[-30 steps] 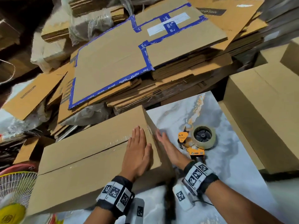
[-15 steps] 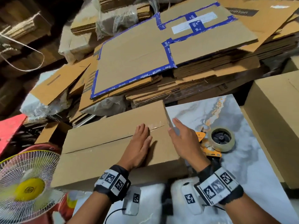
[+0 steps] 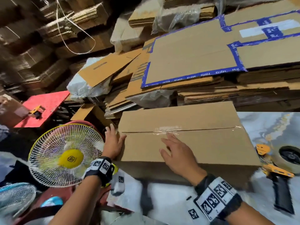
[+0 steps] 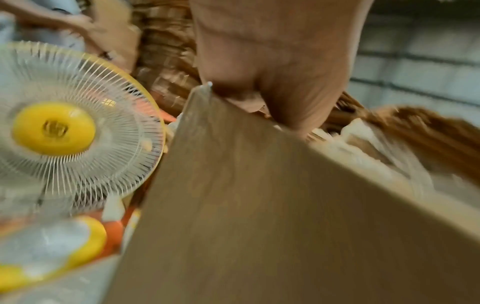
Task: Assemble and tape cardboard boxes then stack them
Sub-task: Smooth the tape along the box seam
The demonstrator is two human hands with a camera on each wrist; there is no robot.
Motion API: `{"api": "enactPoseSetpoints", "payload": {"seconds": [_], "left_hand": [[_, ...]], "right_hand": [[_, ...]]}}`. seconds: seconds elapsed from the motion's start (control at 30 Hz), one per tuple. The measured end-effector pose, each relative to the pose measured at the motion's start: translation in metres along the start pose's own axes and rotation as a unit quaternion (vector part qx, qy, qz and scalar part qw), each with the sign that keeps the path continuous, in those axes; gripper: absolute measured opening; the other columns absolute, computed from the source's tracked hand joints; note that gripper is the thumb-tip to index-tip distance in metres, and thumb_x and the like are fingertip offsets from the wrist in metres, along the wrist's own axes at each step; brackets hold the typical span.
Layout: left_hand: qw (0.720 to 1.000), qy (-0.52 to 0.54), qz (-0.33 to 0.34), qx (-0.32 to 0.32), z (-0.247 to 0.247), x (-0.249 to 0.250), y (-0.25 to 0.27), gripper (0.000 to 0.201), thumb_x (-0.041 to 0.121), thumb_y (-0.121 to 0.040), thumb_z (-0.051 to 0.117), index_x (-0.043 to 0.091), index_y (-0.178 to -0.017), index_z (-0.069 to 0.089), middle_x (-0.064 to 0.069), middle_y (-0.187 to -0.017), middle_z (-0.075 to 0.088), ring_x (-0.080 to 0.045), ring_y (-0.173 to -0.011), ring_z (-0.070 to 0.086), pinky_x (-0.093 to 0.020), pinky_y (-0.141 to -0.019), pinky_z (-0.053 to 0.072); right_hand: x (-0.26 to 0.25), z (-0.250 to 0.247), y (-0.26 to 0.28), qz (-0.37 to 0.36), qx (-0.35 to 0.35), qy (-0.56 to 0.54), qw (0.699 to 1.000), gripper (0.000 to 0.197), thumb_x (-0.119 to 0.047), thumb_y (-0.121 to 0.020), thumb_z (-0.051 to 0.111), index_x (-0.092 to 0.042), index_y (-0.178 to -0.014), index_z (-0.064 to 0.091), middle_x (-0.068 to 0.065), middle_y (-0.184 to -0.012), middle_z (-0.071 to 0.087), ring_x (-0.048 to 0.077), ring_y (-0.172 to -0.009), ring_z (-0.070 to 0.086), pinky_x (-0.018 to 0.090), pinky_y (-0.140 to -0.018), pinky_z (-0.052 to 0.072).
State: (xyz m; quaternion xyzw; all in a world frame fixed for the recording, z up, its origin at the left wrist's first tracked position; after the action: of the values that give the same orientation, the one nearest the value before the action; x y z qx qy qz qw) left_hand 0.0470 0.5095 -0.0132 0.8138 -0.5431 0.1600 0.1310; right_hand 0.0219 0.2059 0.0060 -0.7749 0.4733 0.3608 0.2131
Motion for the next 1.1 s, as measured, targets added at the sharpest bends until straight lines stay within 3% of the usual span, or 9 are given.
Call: {"api": "enactPoseSetpoints", "payload": {"seconds": [0.07,0.17,0.27,0.33,0.5,0.7,0.87,1.0,1.1], "left_hand": [[0.987,0.140,-0.056,-0.047,-0.001,-0.011,-0.013,0.105,0.050,-0.089,0.074,0.010,-0.160,0.009,-0.013,-0.149,0.047,-0.034,-0.132,0.049,-0.039,-0.110,0.041],[0.906,0.377,-0.135,-0.137,0.007,-0.028,-0.023,0.096,0.053,-0.071,0.089,0.002,-0.139,0.044,-0.008,-0.114,0.068,-0.027,-0.097,0.066,-0.030,-0.080,0.055],[0.873,0.444,-0.088,-0.182,0.013,-0.027,-0.016,0.015,0.018,-0.101,0.058,0.008,-0.105,0.068,-0.001,-0.092,0.076,-0.017,-0.087,0.069,-0.032,-0.082,0.054],[0.862,0.472,-0.083,-0.168,0.013,-0.025,-0.007,0.022,0.007,-0.103,0.046,0.010,-0.094,0.066,0.003,-0.079,0.074,-0.010,-0.074,0.067,-0.025,-0.070,0.054],[0.833,0.533,-0.045,-0.143,0.044,-0.031,0.029,0.023,0.013,-0.105,0.043,0.014,-0.112,0.065,0.001,-0.115,0.071,-0.016,-0.106,0.065,-0.028,-0.089,0.051],[0.716,0.680,-0.062,-0.143,0.060,-0.037,0.044,0.057,0.061,-0.103,0.041,0.028,-0.150,0.048,0.003,-0.146,0.057,-0.013,-0.135,0.052,-0.042,-0.115,0.040],[0.760,0.626,-0.033,-0.171,0.067,-0.033,0.048,0.057,0.069,-0.101,0.031,0.045,-0.153,0.037,0.010,-0.148,0.054,0.000,-0.132,0.052,-0.026,-0.109,0.043],[0.766,0.606,-0.062,-0.205,0.061,-0.035,0.055,0.039,0.049,-0.109,0.015,0.050,-0.112,0.053,0.035,-0.083,0.069,0.021,-0.085,0.063,-0.001,-0.067,0.045],[0.797,0.572,-0.026,-0.191,0.058,-0.048,0.028,0.048,0.067,-0.102,0.017,0.049,-0.135,0.048,0.032,-0.131,0.058,0.015,-0.126,0.049,-0.012,-0.102,0.041]], "right_hand": [[-0.019,0.028,-0.014,0.005,-0.016,0.035,0.999,0.055,-0.042,-0.106,0.041,-0.023,-0.157,0.034,-0.003,-0.169,0.012,0.011,-0.155,0.005,0.029,-0.124,0.009],[-0.031,0.065,-0.029,0.014,-0.026,0.136,0.990,0.056,-0.050,-0.106,0.030,-0.026,-0.157,0.031,-0.003,-0.169,0.009,0.015,-0.156,0.000,0.036,-0.124,-0.003],[-0.029,0.084,-0.031,0.003,-0.020,0.251,0.968,0.062,-0.055,-0.104,0.017,-0.026,-0.150,0.046,-0.001,-0.163,0.031,0.020,-0.152,0.026,0.042,-0.122,0.006],[-0.024,0.083,-0.028,-0.004,0.011,0.275,0.961,0.056,-0.054,-0.103,0.025,-0.028,-0.136,0.062,-0.003,-0.150,0.052,0.019,-0.140,0.047,0.042,-0.115,0.025],[-0.040,0.064,-0.043,0.042,0.067,0.245,0.966,0.036,-0.040,-0.102,0.048,-0.027,-0.134,0.060,-0.003,-0.143,0.055,0.018,-0.130,0.046,0.043,-0.105,0.038],[-0.057,0.108,-0.057,0.053,-0.055,0.300,0.951,0.055,-0.044,-0.108,0.023,-0.029,-0.161,0.017,-0.005,-0.170,0.003,0.019,-0.157,-0.003,0.053,-0.125,0.001],[-0.054,0.110,-0.057,0.060,-0.066,0.314,0.945,0.068,-0.056,-0.100,0.004,-0.031,-0.162,0.014,-0.008,-0.169,0.000,0.016,-0.156,-0.007,0.051,-0.125,-0.002],[-0.053,0.113,-0.057,0.056,-0.069,0.321,0.943,0.071,-0.058,-0.097,0.003,-0.031,-0.162,0.013,-0.009,-0.169,-0.001,0.015,-0.156,-0.007,0.051,-0.125,-0.002],[-0.053,0.112,-0.057,0.047,-0.052,0.307,0.949,0.069,-0.058,-0.098,0.008,-0.030,-0.161,0.016,-0.010,-0.167,0.002,0.014,-0.156,-0.005,0.048,-0.125,-0.003]]}}
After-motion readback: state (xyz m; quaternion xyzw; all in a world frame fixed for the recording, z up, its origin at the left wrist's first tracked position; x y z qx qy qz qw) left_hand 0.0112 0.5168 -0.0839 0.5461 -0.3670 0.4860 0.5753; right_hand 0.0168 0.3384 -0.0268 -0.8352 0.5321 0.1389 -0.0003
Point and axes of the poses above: each hand's wrist, its own y-axis away from the middle knuckle, its own z-axis out of the palm, x = y × z, the point moved 2 cm from there along -y, towards the middle knuckle
